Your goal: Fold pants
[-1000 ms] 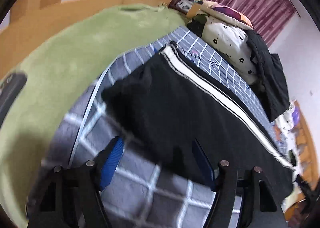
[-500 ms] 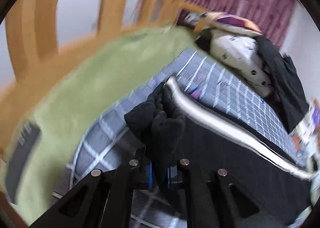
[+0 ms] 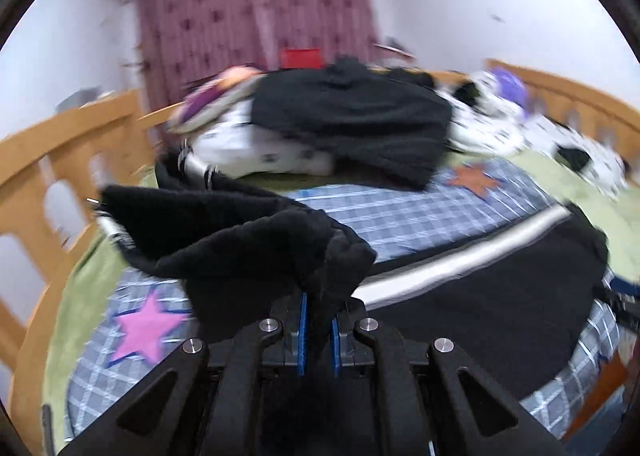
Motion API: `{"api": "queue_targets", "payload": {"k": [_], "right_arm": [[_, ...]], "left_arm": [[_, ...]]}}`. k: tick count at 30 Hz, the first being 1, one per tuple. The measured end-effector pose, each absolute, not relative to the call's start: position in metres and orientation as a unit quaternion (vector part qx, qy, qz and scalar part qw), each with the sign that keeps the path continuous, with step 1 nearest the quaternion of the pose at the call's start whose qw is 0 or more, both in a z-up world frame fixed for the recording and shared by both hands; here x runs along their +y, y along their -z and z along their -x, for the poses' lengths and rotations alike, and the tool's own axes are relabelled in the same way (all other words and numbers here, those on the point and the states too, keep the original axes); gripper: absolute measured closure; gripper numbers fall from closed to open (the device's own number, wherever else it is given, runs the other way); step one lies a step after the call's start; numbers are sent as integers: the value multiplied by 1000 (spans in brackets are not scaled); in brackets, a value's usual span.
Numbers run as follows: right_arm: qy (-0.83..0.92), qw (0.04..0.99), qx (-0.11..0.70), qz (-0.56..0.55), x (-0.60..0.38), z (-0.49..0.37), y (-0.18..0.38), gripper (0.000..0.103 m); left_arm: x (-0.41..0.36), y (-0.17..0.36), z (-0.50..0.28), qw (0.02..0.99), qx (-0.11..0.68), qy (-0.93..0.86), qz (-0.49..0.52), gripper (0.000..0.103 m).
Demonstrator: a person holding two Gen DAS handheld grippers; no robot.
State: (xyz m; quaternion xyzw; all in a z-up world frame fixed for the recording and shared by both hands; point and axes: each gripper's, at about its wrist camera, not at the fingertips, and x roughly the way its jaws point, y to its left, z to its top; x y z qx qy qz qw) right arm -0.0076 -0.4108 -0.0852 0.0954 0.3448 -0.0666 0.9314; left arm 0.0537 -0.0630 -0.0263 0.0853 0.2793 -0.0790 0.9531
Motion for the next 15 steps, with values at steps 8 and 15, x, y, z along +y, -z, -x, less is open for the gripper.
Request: {"api": "queue_targets", "payload": {"k": [8,15], "right_arm": [[75,924,320,-197,-460,24,79,35],[38,920,339,-191,-444,15,84,35]], "left_arm": [[-189,109,-39,909,359,188,-94,94],[-182,121,-3,902,364,201,-115,61]]}}
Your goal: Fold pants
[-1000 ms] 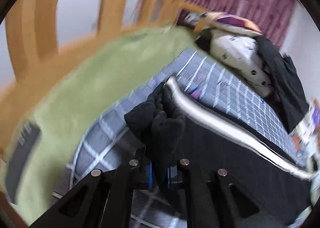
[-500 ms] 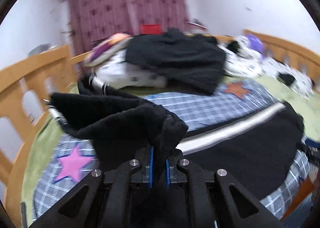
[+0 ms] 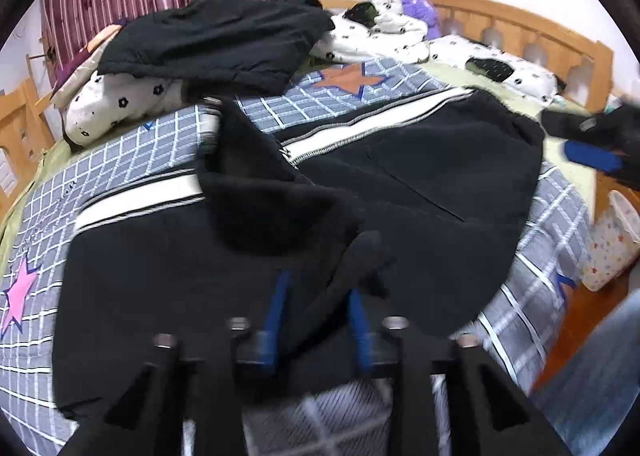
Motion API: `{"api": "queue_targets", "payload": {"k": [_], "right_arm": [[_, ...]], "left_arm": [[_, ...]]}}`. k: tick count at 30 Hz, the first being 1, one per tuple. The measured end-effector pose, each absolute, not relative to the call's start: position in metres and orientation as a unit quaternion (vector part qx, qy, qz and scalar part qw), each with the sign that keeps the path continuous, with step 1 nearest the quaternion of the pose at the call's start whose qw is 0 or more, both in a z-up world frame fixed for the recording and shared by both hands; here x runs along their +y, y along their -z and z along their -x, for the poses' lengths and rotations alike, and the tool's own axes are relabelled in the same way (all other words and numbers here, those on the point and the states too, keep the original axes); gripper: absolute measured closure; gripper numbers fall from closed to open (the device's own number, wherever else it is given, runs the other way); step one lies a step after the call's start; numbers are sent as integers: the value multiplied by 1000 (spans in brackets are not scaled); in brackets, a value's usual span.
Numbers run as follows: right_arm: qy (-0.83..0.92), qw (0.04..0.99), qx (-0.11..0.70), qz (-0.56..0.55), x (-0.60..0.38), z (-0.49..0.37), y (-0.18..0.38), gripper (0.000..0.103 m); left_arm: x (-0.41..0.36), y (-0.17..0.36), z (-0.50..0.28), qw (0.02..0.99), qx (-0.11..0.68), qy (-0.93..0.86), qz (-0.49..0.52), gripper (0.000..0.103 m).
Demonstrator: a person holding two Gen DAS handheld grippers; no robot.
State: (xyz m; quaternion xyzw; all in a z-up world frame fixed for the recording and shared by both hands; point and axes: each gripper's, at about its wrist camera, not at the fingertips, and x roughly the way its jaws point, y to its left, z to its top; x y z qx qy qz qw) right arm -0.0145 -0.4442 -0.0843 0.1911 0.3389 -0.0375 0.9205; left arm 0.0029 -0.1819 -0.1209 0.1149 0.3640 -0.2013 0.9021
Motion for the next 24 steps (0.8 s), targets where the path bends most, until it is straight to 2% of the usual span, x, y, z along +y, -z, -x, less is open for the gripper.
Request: {"api": "queue_targets", "payload": {"k": [1,3,4,7,11,13,16,24], "right_arm": [[30,922,340,-182,-438,14,84,35],[10,924,344,-167,-425,11,85,35],[1,924,346,-160,-418,10,86,35],[-36,920,356,-157,-398,4,87,35],[-76,915,366,-150,-368,-1,90,36],[-87,911,376,-144,-353,-5,93,44],[-101,903,395,-136,-330,-12,98,51],[-106,908,392,-103,-307,-11,101,51]], "left_arm": [[-170,111,5,907,351,204,-109,47],[-148,96,16,923,321,188,-101,27],[-128,87,24,933,304,169,-94,25],[-89,79,26,940,308,125,-76,25],[-27,93,28,933,353,72,-22,25],[-2,103,35,925,373,67,4,25],[19,118,45,921,385,58,17,25],[31,141,27,913,402,72,22,25]]}}
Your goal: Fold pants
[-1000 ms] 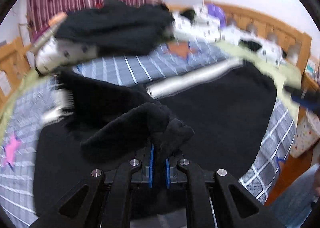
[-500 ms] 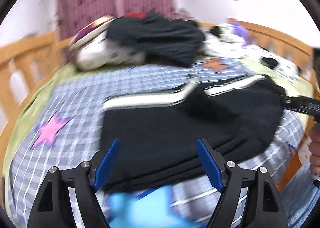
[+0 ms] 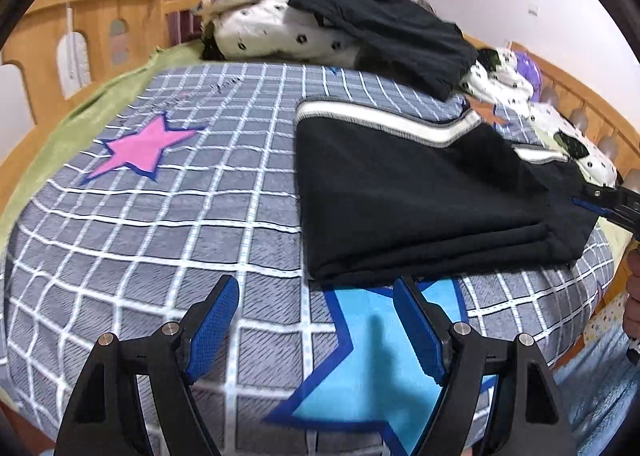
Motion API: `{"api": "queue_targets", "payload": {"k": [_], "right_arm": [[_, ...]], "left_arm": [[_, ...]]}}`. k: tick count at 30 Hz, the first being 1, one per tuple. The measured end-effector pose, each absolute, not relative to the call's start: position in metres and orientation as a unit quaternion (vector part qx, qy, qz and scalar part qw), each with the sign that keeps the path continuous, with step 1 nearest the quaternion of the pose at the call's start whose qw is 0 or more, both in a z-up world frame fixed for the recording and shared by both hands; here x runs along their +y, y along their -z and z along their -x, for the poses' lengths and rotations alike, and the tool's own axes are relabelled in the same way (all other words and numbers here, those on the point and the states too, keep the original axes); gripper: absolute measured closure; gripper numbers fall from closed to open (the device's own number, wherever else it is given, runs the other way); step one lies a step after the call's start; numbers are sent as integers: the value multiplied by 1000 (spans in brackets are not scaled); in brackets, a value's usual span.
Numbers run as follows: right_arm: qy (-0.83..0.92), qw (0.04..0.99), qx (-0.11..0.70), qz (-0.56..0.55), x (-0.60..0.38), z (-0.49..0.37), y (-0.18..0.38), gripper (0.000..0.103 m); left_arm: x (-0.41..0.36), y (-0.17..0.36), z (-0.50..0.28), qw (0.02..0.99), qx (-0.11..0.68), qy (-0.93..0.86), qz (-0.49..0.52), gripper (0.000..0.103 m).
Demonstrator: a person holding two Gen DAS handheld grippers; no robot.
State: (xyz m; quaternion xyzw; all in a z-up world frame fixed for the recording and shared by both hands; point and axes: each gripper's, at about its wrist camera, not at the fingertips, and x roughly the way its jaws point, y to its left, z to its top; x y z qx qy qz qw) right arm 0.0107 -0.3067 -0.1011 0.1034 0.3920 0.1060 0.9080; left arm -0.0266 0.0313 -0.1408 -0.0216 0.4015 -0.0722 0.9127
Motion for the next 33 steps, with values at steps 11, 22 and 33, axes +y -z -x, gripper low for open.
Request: {"api": "queue_targets", "payload": {"k": [11,22,33], "right_arm": [[-90,917,361,-148,-322,-21,136,51],[-98,903,364,-207,-324,-47,153,84],[-96,917,362,-136,-319,-53,136,49]], "left_arm": [[-6,160,-8,914,396,83,-40,25],[5,151,-6,935,350,49,-34,23],[32,170,-16,919,390,63,15,22]]}}
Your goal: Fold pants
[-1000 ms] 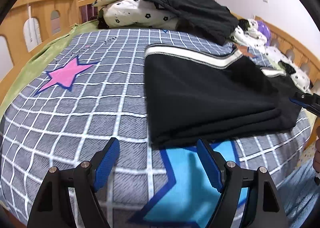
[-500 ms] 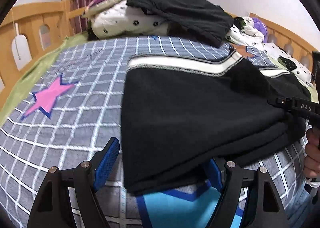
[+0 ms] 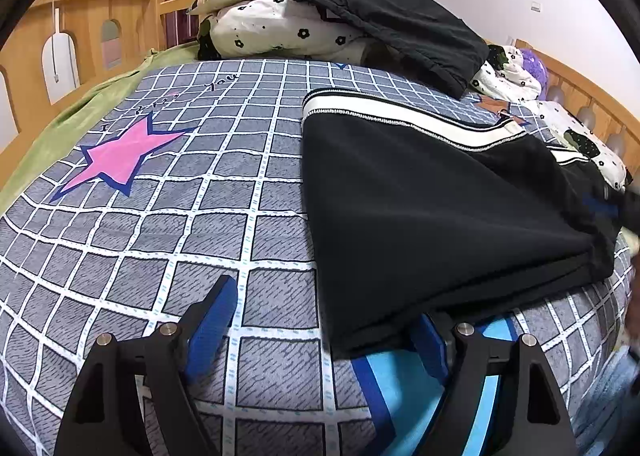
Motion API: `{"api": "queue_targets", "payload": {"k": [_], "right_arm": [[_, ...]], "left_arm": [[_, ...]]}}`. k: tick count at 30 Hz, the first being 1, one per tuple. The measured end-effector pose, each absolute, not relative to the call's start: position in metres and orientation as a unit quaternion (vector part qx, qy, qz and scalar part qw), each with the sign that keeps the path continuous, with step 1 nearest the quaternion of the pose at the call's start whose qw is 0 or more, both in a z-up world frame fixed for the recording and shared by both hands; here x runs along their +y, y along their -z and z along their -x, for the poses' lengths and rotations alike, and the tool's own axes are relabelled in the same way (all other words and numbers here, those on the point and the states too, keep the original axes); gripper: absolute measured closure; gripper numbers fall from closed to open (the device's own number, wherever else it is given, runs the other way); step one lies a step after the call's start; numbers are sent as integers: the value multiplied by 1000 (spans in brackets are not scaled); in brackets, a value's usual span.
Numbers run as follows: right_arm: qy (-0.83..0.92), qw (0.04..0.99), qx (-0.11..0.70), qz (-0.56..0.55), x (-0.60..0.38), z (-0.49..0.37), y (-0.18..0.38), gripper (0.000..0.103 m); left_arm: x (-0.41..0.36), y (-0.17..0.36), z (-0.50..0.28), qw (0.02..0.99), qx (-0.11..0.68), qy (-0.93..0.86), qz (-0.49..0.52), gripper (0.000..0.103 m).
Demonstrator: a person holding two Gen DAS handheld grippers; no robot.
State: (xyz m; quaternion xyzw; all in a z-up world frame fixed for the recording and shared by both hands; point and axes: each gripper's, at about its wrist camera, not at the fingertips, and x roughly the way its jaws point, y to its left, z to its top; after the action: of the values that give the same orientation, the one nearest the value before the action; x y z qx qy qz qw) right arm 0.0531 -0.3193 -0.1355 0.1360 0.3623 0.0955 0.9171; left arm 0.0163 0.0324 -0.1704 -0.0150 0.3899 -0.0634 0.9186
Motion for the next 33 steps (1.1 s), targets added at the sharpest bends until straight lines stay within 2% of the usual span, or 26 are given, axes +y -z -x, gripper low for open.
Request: {"api": "queue_targets", "payload": {"k": [6,9,10,11,13,15,16,18,19,23,25,31,33], "right_arm": [[-111,907,391,-111,-304,-132,129,49],[-117,879,456,-81,-291,-169,144,49],[-109,873,470,-67,-288,-179,151,75],[-97,879,464,-52,-287,-181,151,87],[-125,896,420,-70,-298,-173,138,91],[-142,898,394,-135,-317,-164,133,90],[-134,892,408,-142,-319,-166,141,90],[-113,878,452,-110,-310,-172,162,79],[-117,871,464,-111,-311,-171,168,78],[-102,881,444,-132,-330,-143,143,67],[-99,883,431,-154,-340,-121,135,57],[-134,860,462,-171,-334,-67,152,56],[-130,863,456,-171,-328,-58,168,65]], "left_arm": [[33,173,-19,916,394,70,22,20],[34,174,-19,916,394,72,27,19],[34,173,-18,917,393,71,26,19],[33,173,-18,917,392,71,25,19],[33,174,-18,917,392,70,24,19],[33,173,-18,917,392,69,23,19],[33,173,-18,917,392,69,23,19],[33,174,-18,916,393,71,25,18],[34,174,-18,916,394,71,26,18],[34,174,-18,916,394,71,26,18],[34,174,-18,916,394,71,27,18],[34,174,-18,916,394,71,27,18],[34,174,-18,916,394,71,26,18]]}}
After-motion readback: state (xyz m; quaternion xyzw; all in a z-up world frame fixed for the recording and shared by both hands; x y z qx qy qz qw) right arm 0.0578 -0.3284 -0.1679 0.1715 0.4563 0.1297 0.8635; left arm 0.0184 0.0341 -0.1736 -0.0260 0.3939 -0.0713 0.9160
